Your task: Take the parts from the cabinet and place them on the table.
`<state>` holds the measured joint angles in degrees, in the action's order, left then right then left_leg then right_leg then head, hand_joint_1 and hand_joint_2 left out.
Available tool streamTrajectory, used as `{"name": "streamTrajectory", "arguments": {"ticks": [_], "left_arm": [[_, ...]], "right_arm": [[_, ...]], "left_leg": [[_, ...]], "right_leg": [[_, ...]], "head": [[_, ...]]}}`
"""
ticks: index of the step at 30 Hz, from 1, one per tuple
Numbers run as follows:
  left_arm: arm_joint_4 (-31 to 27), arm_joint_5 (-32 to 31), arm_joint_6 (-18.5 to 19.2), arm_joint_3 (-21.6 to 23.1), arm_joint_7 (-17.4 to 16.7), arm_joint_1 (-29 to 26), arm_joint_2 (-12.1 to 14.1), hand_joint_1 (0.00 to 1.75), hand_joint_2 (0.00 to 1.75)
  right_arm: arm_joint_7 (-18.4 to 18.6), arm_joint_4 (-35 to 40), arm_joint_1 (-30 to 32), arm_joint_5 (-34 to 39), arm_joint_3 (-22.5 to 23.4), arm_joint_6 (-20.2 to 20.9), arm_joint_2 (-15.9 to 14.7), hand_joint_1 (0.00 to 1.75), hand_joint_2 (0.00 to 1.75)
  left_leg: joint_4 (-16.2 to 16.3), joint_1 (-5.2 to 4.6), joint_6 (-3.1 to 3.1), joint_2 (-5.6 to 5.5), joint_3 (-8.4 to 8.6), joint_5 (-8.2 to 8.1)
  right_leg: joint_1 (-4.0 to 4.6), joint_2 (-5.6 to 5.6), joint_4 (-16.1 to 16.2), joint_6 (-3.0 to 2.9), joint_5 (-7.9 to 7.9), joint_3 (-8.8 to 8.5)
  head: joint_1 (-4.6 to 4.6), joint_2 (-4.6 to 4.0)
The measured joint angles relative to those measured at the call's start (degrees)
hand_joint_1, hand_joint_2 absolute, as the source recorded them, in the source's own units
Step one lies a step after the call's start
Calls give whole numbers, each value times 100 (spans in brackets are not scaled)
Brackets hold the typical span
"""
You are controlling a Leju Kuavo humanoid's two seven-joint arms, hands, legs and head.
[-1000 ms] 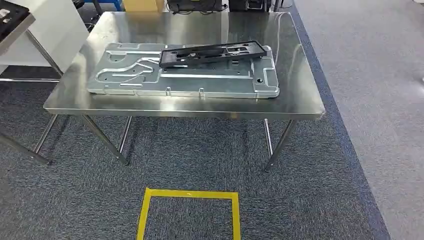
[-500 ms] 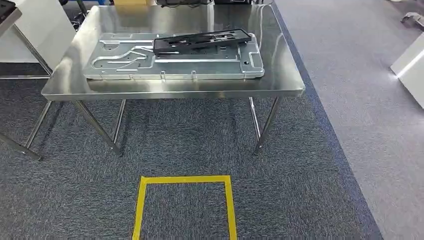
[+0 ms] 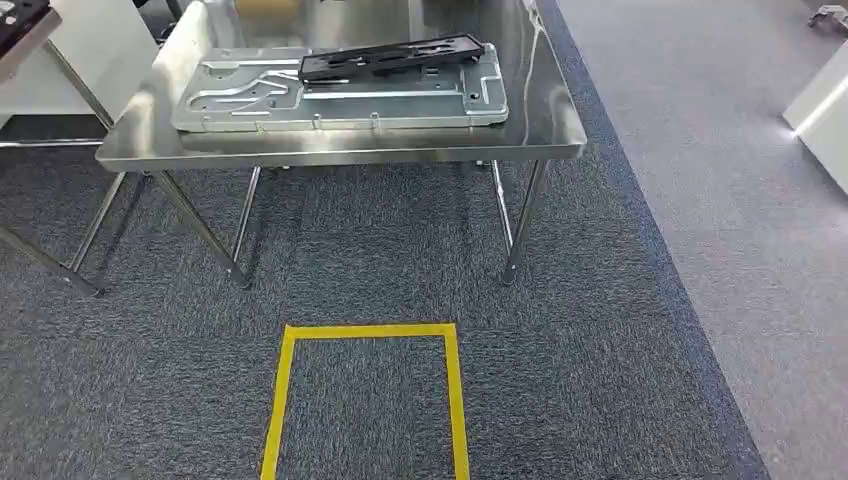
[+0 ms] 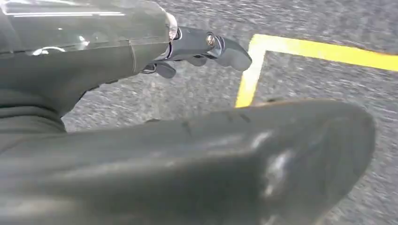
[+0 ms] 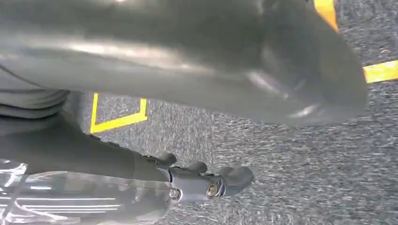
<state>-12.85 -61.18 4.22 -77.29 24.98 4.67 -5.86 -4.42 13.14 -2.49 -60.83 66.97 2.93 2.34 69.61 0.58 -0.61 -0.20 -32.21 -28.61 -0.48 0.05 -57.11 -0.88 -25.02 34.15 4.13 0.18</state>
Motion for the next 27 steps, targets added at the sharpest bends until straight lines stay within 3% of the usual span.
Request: {"name": "streamTrajectory", "arguments": {"ticks": [1,2,3,4,6,7,8,10,11,12,13,14,15,16,17,18,19,20,22,24,25,26,27], "left_arm": [[0,-11,0,9,2,1,0,0,0],[-4,-28,0,22,7,8,29,0,0],[-2,-46,2,35,15,6,26,0,0],[-2,-52,2,41,18,18,26,0,0],[-2,-61,4,50,20,15,22,0,0],[2,-61,4,50,17,5,0,0,0],[2,-63,4,52,15,1,0,0,0],[2,-63,4,59,15,-11,0,0,0],[2,-63,4,59,15,-10,0,0,0],[2,-70,4,61,15,-7,0,0,0],[2,-72,2,66,13,4,2,0,0],[2,-79,4,72,7,17,0,0,0],[2,-81,4,76,7,26,2,0,0],[2,-90,4,81,4,39,0,0,0],[2,-98,4,85,2,55,2,0,0],[2,-103,4,90,0,54,0,0,0],[2,-105,4,90,-2,54,2,0,0],[2,-109,4,92,-2,59,2,0,0],[2,-120,0,92,-4,34,4,0,0],[2,-127,-11,94,-9,14,7,0,0],[2,-127,-13,94,-9,7,7,0,0],[2,-129,-13,94,-9,9,4,0,0],[2,-153,-15,94,-9,10,4,0,0]], "right_arm": [[-22,0,-16,65,43,0,11,0,0],[-46,-4,-50,109,78,0,63,0,0],[-52,-4,-47,139,102,0,61,0,0],[-61,-4,-49,155,135,0,66,0,0],[-68,-4,-41,166,184,0,66,0,0],[-68,-4,-34,168,201,0,61,0,0],[-68,-7,-25,168,216,0,63,0,0],[-63,-15,-20,168,225,0,70,0,0],[-52,-17,-23,153,227,2,70,0,0],[-13,-17,-31,127,227,0,68,0,0],[33,-17,-31,111,227,-9,66,0,0],[75,-17,-29,91,227,-9,63,0,0],[81,-17,-29,85,227,-2,63,0,0],[88,-17,-32,74,227,4,61,0,0],[88,-17,-47,68,227,15,61,0,0],[88,-17,-60,59,227,31,61,0,0],[88,-17,-60,59,227,33,61,0,0],[85,-17,-58,59,225,33,63,0,0],[85,-20,-31,59,227,33,63,0,0],[85,-22,-51,61,227,33,66,0,0],[79,-22,-49,61,227,33,63,0,0],[77,-22,-41,61,227,33,63,0,0],[74,-22,-34,61,227,33,63,0,0]], "left_leg": [[-520,-15,70,-111,406,-27],[-1115,-38,154,-267,876,-237],[-1541,-30,162,-262,1050,-369],[-1571,-53,134,-237,1025,-401],[-1549,-81,182,-166,950,-304],[-1584,6,221,-80,902,-215],[-1578,-15,273,-25,826,-148],[-1556,-24,298,70,643,-17],[-1543,-28,296,111,569,38],[-1509,-34,281,138,436,117],[-1460,-33,269,179,320,172],[-1399,-26,250,199,189,223],[-1348,-23,232,209,97,254],[-1246,-12,195,213,-68,302],[-1155,-14,163,213,-143,328],[-1081,-38,137,205,-215,344],[-1074,-43,95,207,-217,379],[-1081,-43,60,205,-232,436],[-1107,-10,-24,194,-269,540],[-829,13,-68,124,-396,23],[-402,14,-86,98,-501,-438],[-7,14,-96,87,-582,-727],[338,14,-100,84,-628,-862]], "right_leg": [[5,26,-28,13,64,87],[20,47,-56,42,115,134],[24,75,-58,65,169,157],[5,94,-50,97,266,195],[1,178,-16,190,403,234],[-27,182,-65,201,355,257],[-29,128,-209,224,32,324],[-53,59,-971,259,-778,507],[-60,54,-1298,285,-961,562],[-73,49,-1699,317,-976,604],[-88,42,-1853,341,-761,557],[-106,28,-1778,358,-472,400],[-123,22,-1602,369,-303,224],[-148,13,-1049,378,-219,-231],[-165,9,-521,376,-440,-626],[-118,11,3,357,-705,-934],[-105,25,17,277,-750,-917],[-93,18,16,235,-725,-882],[-92,-6,46,101,-596,-790],[-97,-35,41,-2,-471,-645],[-85,-37,37,-24,-383,-535],[-70,-38,33,-30,-312,-439],[-53,-38,23,-36,-245,-345]], "head": [[0,0],[0,0],[-2,0],[-2,0],[-2,0],[-2,0],[-4,0],[-7,0],[-7,0],[-7,0],[-7,0],[-7,0],[-7,0],[-7,0],[-7,0],[-7,0],[-2,0],[-4,0],[-4,0],[-4,0],[-2,0],[-4,0],[-4,0]]}}
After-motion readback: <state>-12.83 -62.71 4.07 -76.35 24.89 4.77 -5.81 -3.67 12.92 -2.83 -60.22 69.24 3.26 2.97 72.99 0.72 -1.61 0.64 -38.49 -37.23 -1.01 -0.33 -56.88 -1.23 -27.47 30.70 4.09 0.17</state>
